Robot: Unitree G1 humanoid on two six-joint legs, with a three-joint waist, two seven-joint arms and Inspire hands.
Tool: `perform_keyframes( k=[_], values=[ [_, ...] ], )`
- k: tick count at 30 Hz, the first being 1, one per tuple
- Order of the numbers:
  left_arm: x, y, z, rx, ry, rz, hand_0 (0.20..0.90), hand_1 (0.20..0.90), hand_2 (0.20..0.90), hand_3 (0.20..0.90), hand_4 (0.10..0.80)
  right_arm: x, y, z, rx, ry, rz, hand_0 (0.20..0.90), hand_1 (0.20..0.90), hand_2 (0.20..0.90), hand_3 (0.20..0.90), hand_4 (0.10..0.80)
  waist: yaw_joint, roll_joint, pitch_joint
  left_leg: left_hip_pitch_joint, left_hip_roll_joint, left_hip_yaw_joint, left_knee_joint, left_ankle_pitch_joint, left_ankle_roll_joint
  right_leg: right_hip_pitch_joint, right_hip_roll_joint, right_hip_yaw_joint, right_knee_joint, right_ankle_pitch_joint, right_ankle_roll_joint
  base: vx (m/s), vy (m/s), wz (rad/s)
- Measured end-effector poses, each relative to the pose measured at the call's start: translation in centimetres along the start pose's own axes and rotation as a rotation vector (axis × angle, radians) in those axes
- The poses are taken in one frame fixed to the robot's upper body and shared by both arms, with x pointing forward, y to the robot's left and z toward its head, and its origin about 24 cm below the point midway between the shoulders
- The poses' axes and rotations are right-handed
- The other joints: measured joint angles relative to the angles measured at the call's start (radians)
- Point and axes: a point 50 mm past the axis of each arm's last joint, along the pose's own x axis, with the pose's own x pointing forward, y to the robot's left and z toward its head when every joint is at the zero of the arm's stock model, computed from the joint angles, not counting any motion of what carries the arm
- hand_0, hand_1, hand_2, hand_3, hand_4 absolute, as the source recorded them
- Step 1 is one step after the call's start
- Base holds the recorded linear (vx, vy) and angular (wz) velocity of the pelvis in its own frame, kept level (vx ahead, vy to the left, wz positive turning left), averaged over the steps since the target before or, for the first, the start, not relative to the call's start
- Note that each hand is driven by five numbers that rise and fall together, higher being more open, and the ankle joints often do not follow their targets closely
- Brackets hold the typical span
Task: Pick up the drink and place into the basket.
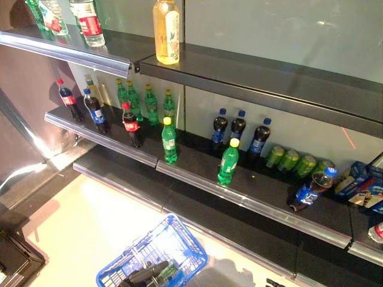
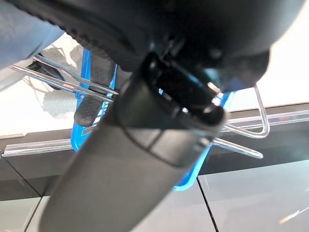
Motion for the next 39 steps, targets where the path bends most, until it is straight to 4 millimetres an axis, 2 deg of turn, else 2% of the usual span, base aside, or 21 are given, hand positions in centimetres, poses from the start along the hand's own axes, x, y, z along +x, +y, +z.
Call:
perform_keyframes(
  k=[2, 5, 8, 9, 10, 11, 12, 14, 15, 17, 20, 21, 22, 23, 24, 25, 27, 28, 30, 33, 39],
  values=[
    [0.1, -0.2, 0.1, 0.009, 0.003, -0.004, 0.300, 0.300, 0.300, 0.200, 0.100, 0.0, 0.1, 0.0, 0.000, 0.002, 0.006, 0.900, 0.900, 0.900, 0.900, 0.800, 0.000, 0.002, 0.001, -0.002, 0.002, -0.040, 0.000, 0.001, -0.001, 0.001, 0.004, -0.008, 0.006, -0.015, 0.004, -0.121, -0.231, 0.13],
    [0.6, -1.1, 0.7, 0.038, 0.004, -0.027, 0.300, 0.300, 0.300, 0.200, 0.100, 0.0, 0.0, -0.2, -0.012, 0.009, 0.008, 0.900, 0.900, 0.900, 0.900, 0.800, -0.006, 0.017, 0.013, -0.055, 0.014, -0.124, 0.024, 0.014, -0.010, 0.001, 0.035, -0.008, 0.018, -0.044, -0.015, -0.176, -0.195, 0.70],
    [1.5, -3.1, 1.2, 0.049, -0.031, -0.097, 0.300, 0.300, 0.300, 0.200, 0.100, 0.1, -1.3, 1.7, -0.038, -0.033, -0.020, 0.900, 0.900, 0.900, 0.900, 0.800, 0.003, 0.065, 0.077, -0.108, 0.018, -0.169, 0.046, 0.056, -0.007, 0.017, 0.070, 0.003, 0.008, -0.060, -0.038, -0.211, -0.112, 1.06],
    [1.9, -4.0, 1.5, 0.054, -0.047, -0.127, 0.300, 0.300, 0.300, 0.200, 0.100, 0.1, -1.9, 2.5, -0.046, -0.052, -0.034, 0.900, 0.900, 0.900, 0.900, 0.800, 0.007, 0.092, 0.105, -0.133, 0.017, -0.151, 0.048, 0.086, 0.002, 0.028, 0.083, -0.005, 0.010, -0.064, -0.050, -0.220, -0.043, 1.44],
    [2.4, -5.2, 1.9, 0.058, -0.053, -0.156, 0.300, 0.300, 0.300, 0.200, 0.100, 0.0, -2.5, 2.8, -0.051, -0.061, -0.050, 0.900, 0.900, 0.900, 0.900, 0.800, -0.004, 0.118, 0.124, -0.162, 0.011, -0.087, 0.023, 0.143, 0.028, 0.034, 0.086, -0.056, 0.009, -0.066, -0.057, -0.247, -0.005, 1.69],
    [2.9, -6.4, 2.4, 0.056, -0.062, -0.192, 0.300, 0.300, 0.300, 0.200, 0.100, -0.1, -3.3, 2.9, -0.042, -0.061, -0.072, 0.900, 0.900, 0.900, 0.900, 0.800, -0.001, 0.136, 0.152, -0.177, 0.027, 0.009, -0.008, 0.143, 0.069, 0.032, 0.084, -0.107, 0.003, -0.063, -0.073, -0.195, 0.029, 1.48],
    [2.8, -6.4, 2.7, 0.038, -0.079, -0.193, 0.300, 0.300, 0.300, 0.200, 0.100, -0.1, -3.4, 3.2, -0.043, -0.064, -0.080, 0.900, 0.900, 0.900, 0.900, 0.800, 0.016, 0.125, 0.160, -0.174, 0.033, 0.103, -0.007, 0.065, 0.069, 0.040, 0.067, -0.130, 0.003, -0.054, -0.085, -0.137, 0.061, 1.10],
    [2.4, -5.4, 3.3, 0.027, -0.094, -0.164, 0.300, 0.300, 0.300, 0.200, 0.100, 0.0, -3.1, 3.1, -0.047, -0.064, -0.070, 0.900, 0.900, 0.900, 0.900, 0.800, 0.023, 0.064, 0.165, -0.147, 0.024, 0.203, 0.040, 0.030, 0.070, 0.066, -0.001, -0.232, -0.022, -0.046, -0.081, -0.134, 0.086, 0.68],
    [2.1, -4.7, 3.7, 0.034, -0.094, -0.147, 0.300, 0.300, 0.300, 0.200, 0.100, 0.0, -2.9, 3.1, -0.047, -0.068, -0.064, 0.900, 0.900, 0.900, 0.900, 0.800, 0.021, 0.039, 0.160, -0.124, 0.033, 0.210, 0.063, 0.040, 0.048, 0.078, -0.024, -0.272, -0.022, -0.046, -0.077, -0.167, 0.090, 0.65],
    [1.9, -4.4, 3.8, 0.036, -0.077, -0.135, 0.300, 0.300, 0.300, 0.200, 0.100, -0.1, -2.9, 2.8, -0.044, -0.068, -0.067, 0.900, 0.900, 0.900, 0.900, 0.800, -0.004, 0.017, 0.158, -0.087, 0.053, 0.227, 0.120, 0.034, 0.036, 0.119, -0.050, -0.361, -0.016, -0.047, -0.052, -0.133, 0.119, 0.98],
    [2.1, -4.5, 2.3, 0.038, -0.033, -0.139, 0.300, 0.300, 0.300, 0.200, 0.100, -0.7, -4.0, 0.9, -0.034, -0.026, -0.094, 0.900, 0.900, 0.900, 0.900, 0.800, -0.010, 0.041, 0.122, -0.042, 0.058, 0.240, 0.148, 0.005, 0.028, 0.137, -0.053, -0.444, 0.007, -0.052, 0.002, -0.099, 0.186, 1.26],
    [2.2, -4.7, 2.2, 0.048, -0.023, -0.139, 0.300, 0.300, 0.300, 0.200, 0.100, -0.8, -3.9, 0.1, -0.018, -0.005, -0.095, 0.900, 0.900, 0.900, 0.900, 0.800, -0.015, 0.037, 0.121, -0.049, 0.026, 0.272, 0.121, -0.005, 0.038, 0.136, -0.081, -0.444, 0.050, -0.069, 0.007, -0.091, 0.261, 1.69],
    [2.3, -4.9, 2.3, 0.058, -0.022, -0.145, 0.300, 0.300, 0.300, 0.200, 0.100, -0.8, -3.7, -0.2, -0.013, 0.011, -0.091, 0.900, 0.900, 0.900, 0.900, 0.800, -0.016, 0.041, 0.122, -0.052, 0.010, 0.276, 0.083, 0.006, 0.053, 0.111, -0.099, -0.445, 0.122, -0.100, -0.007, -0.075, 0.260, 1.71],
    [2.3, -5.0, 2.4, 0.060, -0.024, -0.148, 0.300, 0.300, 0.300, 0.200, 0.100, -0.6, -3.2, -0.1, -0.009, 0.011, -0.079, 0.900, 0.900, 0.900, 0.900, 0.800, -0.008, 0.049, 0.119, -0.051, 0.004, 0.253, 0.040, 0.030, 0.067, 0.081, -0.077, -0.420, 0.141, -0.159, 0.000, -0.065, 0.248, 1.09],
    [2.1, -4.7, 2.6, 0.061, -0.028, -0.140, 0.300, 0.300, 0.300, 0.200, 0.100, -0.6, -3.0, 0.0, -0.010, 0.009, -0.074, 0.900, 0.900, 0.900, 0.900, 0.800, -0.003, 0.049, 0.119, -0.050, 0.001, 0.242, 0.025, 0.038, 0.068, 0.070, -0.055, -0.411, 0.130, -0.166, -0.002, -0.065, 0.343, 1.08],
    [1.6, -3.5, 2.7, 0.061, -0.027, -0.106, 0.300, 0.300, 0.300, 0.200, 0.100, -0.2, -2.4, 1.0, -0.006, -0.021, -0.061, 0.900, 0.900, 0.900, 0.900, 0.800, -0.005, 0.042, 0.112, -0.056, -0.019, 0.221, -0.002, 0.047, 0.084, 0.059, -0.013, -0.379, 0.081, -0.133, -0.036, -0.048, 0.366, 1.08],
    [1.4, -3.0, 1.6, 0.040, 0.003, -0.097, 0.300, 0.300, 0.300, 0.200, 0.100, -0.2, -2.6, 1.6, -0.003, -0.046, -0.068, 0.900, 0.900, 0.900, 0.900, 0.800, 0.005, 0.034, 0.075, -0.050, -0.024, 0.349, -0.005, 0.028, 0.102, 0.088, -0.036, -0.422, 0.049, -0.107, -0.009, -0.014, 0.319, 0.90],
    [1.4, -3.0, 1.2, 0.034, 0.009, -0.099, 0.300, 0.300, 0.300, 0.200, 0.100, -0.2, -2.8, 1.9, -0.003, -0.053, -0.072, 0.900, 0.900, 0.900, 0.900, 0.800, 0.006, 0.041, 0.068, -0.049, -0.026, 0.366, 0.001, 0.032, 0.098, 0.089, -0.041, -0.438, 0.050, -0.105, -0.006, 0.014, 0.211, 0.51],
    [1.3, -2.8, 0.2, 0.005, 0.008, -0.096, 0.300, 0.300, 0.300, 0.200, 0.100, 0.0, -2.5, 2.9, 0.000, -0.086, -0.065, 0.900, 0.900, 0.900, 0.900, 0.800, 0.017, 0.058, 0.058, -0.047, -0.054, 0.347, 0.001, 0.032, 0.096, 0.103, -0.059, -0.461, 0.066, -0.103, -0.002, 0.023, 0.239, 0.47],
    [1.1, -2.3, 0.1, -0.019, -0.005, -0.084, 0.300, 0.300, 0.300, 0.200, 0.100, 0.3, -1.0, 3.4, 0.003, -0.104, -0.021, 0.900, 0.900, 0.900, 0.900, 0.800, 0.037, 0.045, 0.050, -0.048, -0.079, 0.320, 0.001, 0.018, 0.117, 0.098, -0.092, -0.466, 0.115, -0.103, -0.002, 0.022, 0.217, 0.31],
    [0.4, -1.0, 0.5, -0.044, -0.041, -0.043, 0.300, 0.300, 0.300, 0.200, 0.100, 0.4, 0.2, 2.6, -0.006, -0.080, 0.014, 0.900, 0.900, 0.900, 0.900, 0.800, 0.070, -0.008, 0.024, -0.053, -0.081, 0.300, 0.001, 0.008, 0.132, 0.075, -0.111, -0.469, 0.176, -0.096, 0.010, 0.010, 0.186, 0.07]
  ],
)
